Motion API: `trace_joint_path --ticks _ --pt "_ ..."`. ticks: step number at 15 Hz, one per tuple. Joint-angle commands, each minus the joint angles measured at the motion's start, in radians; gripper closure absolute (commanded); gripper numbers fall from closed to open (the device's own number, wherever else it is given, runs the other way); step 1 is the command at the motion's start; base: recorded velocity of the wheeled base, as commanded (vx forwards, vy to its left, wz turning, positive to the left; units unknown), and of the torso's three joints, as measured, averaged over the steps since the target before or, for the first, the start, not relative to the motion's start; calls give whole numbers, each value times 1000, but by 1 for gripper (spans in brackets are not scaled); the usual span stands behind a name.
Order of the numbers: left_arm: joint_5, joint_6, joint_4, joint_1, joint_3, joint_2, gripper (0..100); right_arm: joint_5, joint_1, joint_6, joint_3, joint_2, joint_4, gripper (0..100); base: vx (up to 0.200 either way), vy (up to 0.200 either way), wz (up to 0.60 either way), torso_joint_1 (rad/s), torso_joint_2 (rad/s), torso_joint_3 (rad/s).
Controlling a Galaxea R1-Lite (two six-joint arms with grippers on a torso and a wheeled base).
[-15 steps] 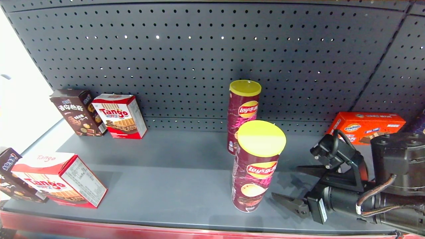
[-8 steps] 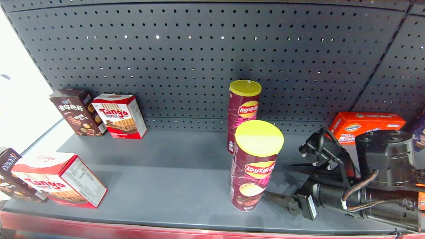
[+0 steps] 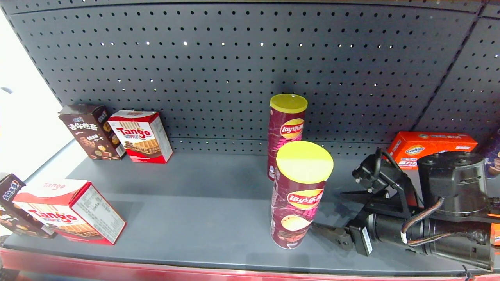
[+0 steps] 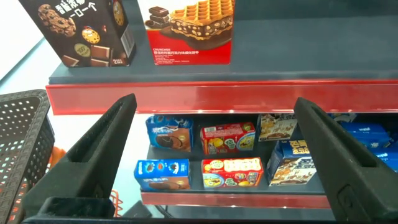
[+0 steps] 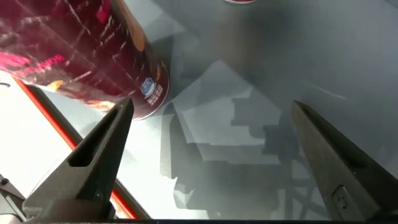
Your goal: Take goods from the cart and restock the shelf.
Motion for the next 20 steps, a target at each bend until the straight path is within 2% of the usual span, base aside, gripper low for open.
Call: trace_joint_path --ticks 1,12,18,19,20 --pt "0 0 0 0 1 2 0 1 3 -1 -6 1 0 0 0 0 0 0 0 0" --pt "1 0 0 0 1 2 0 -1 -14 -17 6 -20 -2 0 0 0 0 0 0 0" --pt "-2 3 0 0 1 2 0 -27 -213 -17 11 -322 0 0 0 0 0 0 0 0" --pt "-2 3 0 0 1 2 0 -38 -287 -16 34 -419 0 0 0 0 0 0 0 0" --pt "-2 3 0 0 1 2 0 -35 -397 -19 84 -531 1 0 0 0 0 0 0 0"
